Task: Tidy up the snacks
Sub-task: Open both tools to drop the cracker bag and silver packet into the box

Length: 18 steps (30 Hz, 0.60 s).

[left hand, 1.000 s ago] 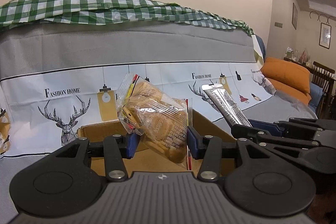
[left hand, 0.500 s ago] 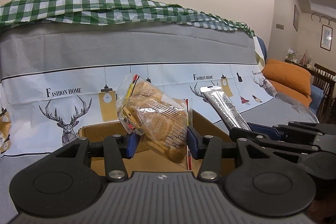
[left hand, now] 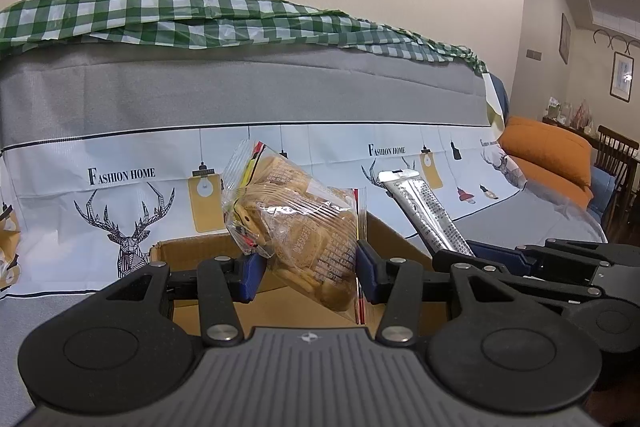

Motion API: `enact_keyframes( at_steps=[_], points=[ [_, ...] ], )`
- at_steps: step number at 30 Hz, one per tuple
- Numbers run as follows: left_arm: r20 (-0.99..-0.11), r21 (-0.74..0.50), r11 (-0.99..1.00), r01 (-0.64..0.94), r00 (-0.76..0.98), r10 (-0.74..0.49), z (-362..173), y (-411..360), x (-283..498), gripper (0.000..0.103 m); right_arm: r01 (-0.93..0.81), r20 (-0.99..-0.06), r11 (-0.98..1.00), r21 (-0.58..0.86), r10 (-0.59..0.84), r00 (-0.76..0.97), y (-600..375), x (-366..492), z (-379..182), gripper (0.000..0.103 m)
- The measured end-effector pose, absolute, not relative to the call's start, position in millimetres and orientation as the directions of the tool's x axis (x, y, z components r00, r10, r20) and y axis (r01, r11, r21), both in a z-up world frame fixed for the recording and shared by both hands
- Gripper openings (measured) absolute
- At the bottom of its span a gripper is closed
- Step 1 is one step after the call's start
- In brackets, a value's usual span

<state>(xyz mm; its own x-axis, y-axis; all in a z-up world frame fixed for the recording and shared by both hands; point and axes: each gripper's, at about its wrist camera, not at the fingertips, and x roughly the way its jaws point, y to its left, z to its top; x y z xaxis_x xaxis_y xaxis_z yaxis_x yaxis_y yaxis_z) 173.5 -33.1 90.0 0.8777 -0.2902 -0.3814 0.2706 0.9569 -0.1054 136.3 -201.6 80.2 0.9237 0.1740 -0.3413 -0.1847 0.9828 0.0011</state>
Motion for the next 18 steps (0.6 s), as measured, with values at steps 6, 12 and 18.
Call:
enact_keyframes(
  at_steps=[6, 12, 18],
  points=[
    [-0.372, -0.107, 0.956, 0.272, 0.881, -0.293, 90.5, -32.8, 171.7, 0.053, -0.187, -0.34, 0.982, 0.0, 0.176, 0.924, -201.8, 136.4, 79.9, 0.021],
    [-0.367, -0.113, 0.956, 0.272, 0.883, -0.294, 90.7, -31.7, 170.5, 0.053, -0.187, -0.34, 0.982, 0.002, 0.177, 0.924, -201.9, 136.6, 78.8, 0.021],
    [-0.374, -0.134, 0.949, 0.285, 0.872, -0.315, 93.2, -29.7, 171.3, 0.064, -0.183, -0.348, 0.983, -0.003, 0.171, 0.922, -200.5, 137.7, 77.5, 0.025]
  ],
)
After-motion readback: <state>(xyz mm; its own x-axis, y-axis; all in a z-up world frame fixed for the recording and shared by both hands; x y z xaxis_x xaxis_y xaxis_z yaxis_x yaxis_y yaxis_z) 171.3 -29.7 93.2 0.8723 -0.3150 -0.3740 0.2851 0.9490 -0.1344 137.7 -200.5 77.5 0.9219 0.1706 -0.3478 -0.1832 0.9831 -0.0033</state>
